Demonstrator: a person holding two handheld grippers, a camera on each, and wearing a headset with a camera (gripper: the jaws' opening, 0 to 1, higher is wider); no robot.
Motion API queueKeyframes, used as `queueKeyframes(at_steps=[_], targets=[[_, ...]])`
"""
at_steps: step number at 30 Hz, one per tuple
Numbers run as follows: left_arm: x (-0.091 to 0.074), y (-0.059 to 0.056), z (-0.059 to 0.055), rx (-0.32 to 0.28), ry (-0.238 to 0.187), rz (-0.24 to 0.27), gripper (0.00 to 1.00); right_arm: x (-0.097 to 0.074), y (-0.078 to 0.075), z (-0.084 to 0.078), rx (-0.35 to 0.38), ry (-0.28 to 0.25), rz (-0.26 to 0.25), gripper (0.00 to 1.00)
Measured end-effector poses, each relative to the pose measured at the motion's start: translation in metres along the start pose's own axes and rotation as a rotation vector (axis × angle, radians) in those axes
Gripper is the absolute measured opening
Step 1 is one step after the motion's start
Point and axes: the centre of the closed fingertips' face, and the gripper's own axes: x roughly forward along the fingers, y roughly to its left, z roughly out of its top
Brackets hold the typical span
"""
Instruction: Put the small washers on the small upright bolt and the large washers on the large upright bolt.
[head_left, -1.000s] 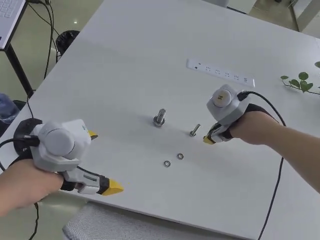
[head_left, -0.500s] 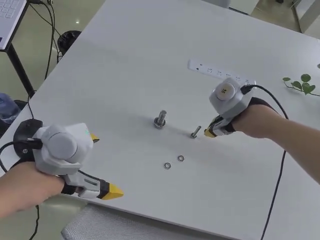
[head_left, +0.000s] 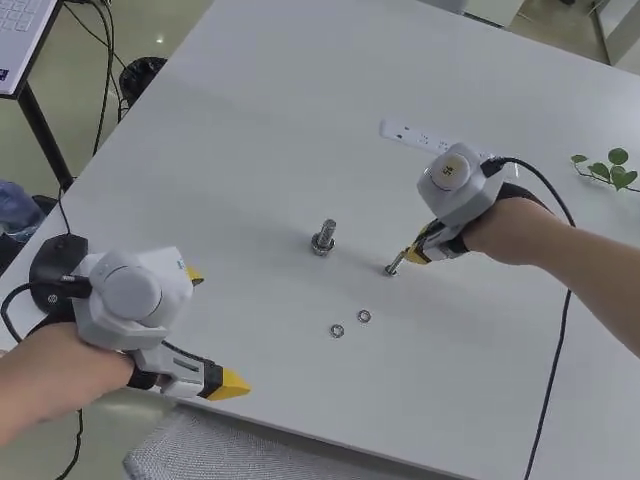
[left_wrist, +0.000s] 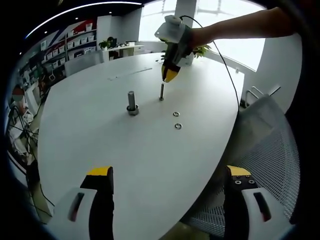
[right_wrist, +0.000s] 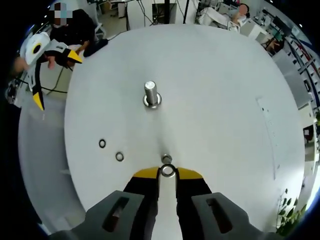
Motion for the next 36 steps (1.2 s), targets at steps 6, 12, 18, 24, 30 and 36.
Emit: queueKeyframes(at_steps=[6,12,18,24,30,36], targets=[[-0.001,-0.002,-0.001,-0.005,0.002,-0.002,0.91,0.003,-0.001,0.003,-0.005,0.001,0.002,0.12],[-0.002,-0.003,-0.003,-0.014,0.003,-0.002,0.90,0.007,-0.001,0.002,-0.013,0.012,0.005,0.12],[-0.002,-0.004,-0.004,-0.017,0.002,-0.004,0.90,0.009,-0.003,0.001,-0.012,0.019,-0.002,0.12],[-0.001,-0.006,-0.004,-0.022,0.004,-0.009,0.88,0.012,-0.001,0.000,-0.015,0.027,0.005,0.12],[-0.001,-0.007,-0.005,-0.024,0.006,-0.008,0.88,0.018,-0.006,-0.002,-0.015,0.031,0.010,0.12],[-0.001,-0.007,-0.006,-0.035,0.004,-0.008,0.88,0.022,-0.004,-0.003,-0.017,0.032,0.016,0.12]])
